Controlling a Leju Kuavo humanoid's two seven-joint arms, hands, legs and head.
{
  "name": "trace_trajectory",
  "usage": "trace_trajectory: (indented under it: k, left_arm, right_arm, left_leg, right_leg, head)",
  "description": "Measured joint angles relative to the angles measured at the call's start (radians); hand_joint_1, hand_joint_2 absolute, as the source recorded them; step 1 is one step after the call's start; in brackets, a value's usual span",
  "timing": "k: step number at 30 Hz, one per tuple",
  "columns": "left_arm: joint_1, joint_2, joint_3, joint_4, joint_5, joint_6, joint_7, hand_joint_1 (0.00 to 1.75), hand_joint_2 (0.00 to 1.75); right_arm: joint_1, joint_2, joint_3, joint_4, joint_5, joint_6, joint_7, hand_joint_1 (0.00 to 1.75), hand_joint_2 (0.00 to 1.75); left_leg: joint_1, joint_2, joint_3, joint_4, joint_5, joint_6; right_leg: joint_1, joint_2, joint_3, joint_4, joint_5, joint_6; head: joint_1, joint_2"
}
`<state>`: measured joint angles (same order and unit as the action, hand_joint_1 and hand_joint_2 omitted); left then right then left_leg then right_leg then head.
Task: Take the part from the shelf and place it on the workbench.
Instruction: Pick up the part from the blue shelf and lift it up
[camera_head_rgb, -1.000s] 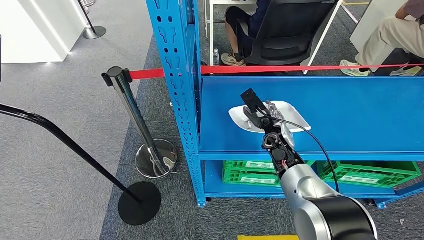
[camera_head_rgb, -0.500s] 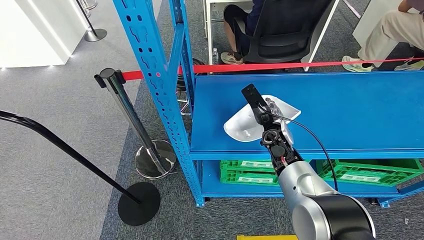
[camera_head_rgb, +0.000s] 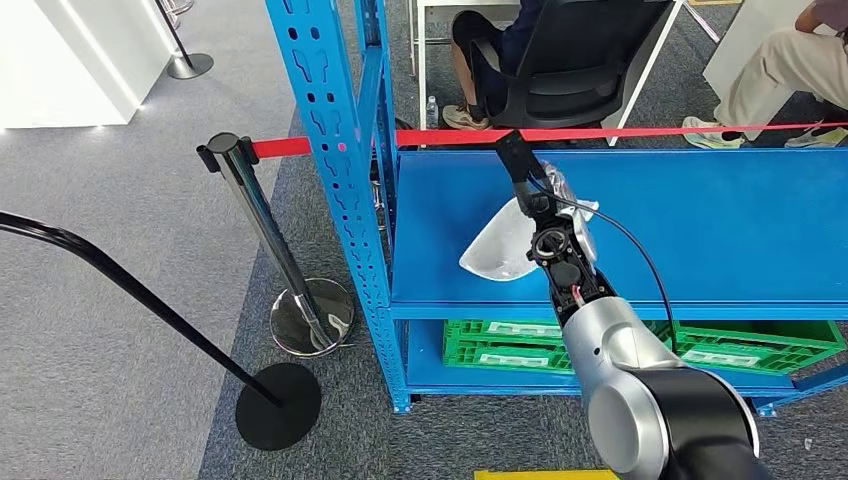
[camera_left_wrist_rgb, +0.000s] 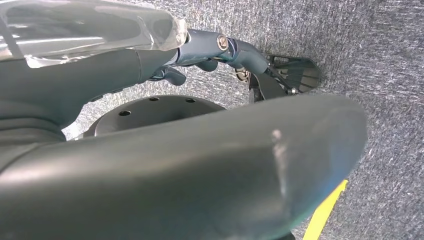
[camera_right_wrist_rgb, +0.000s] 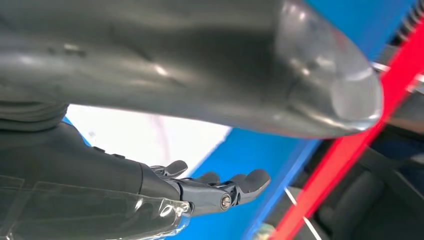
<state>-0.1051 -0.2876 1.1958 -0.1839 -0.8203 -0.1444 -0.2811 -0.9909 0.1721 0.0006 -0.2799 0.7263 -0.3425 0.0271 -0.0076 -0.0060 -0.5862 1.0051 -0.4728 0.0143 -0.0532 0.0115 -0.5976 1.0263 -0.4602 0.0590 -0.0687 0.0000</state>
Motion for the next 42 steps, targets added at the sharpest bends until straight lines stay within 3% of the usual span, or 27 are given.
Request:
trace_trajectory:
  k: [4, 39, 42]
  left_arm:
    - [0.0, 0.0, 0.0, 0.001, -0.004, -0.002, 0.0, 0.0, 0.0]
    - [-0.001, -0.009, 0.0, 0.005, -0.019, -0.012, 0.0, 0.0, 0.0]
    - [-0.001, -0.01, 0.0, 0.005, -0.017, -0.003, 0.017, 0.0, 1.31]
  right_arm:
    - [-0.035, -0.008, -0.002, 0.0, 0.01, 0.011, 0.01, 0.0, 1.75]
    - [-0.068, 0.0, 0.026, 0.0, 0.095, 0.031, 0.052, 0.0, 1.75]
    - [-0.069, 0.0, 0.026, 0.0, 0.096, 0.032, 0.054, 0.0, 1.75]
  left_leg:
    - [0.0, 0.0, 0.0, 0.0, 0.0, 0.0]
    - [0.0, 0.0, 0.001, 0.0, 0.0, 0.0]
    - [0.0, 0.0, 0.0, 0.0, -0.001, 0.001]
  right_leg:
    - [0.0, 0.0, 0.002, -0.003, 0.001, 0.001]
    - [0.0, 0.0, 0.002, -0.004, 0.001, 0.002]
    - [-0.001, 0.0, 0.003, -0.005, 0.002, 0.002]
  head:
    - [0.0, 0.0]
    - [0.0, 0.0]
    - [0.0, 0.0]
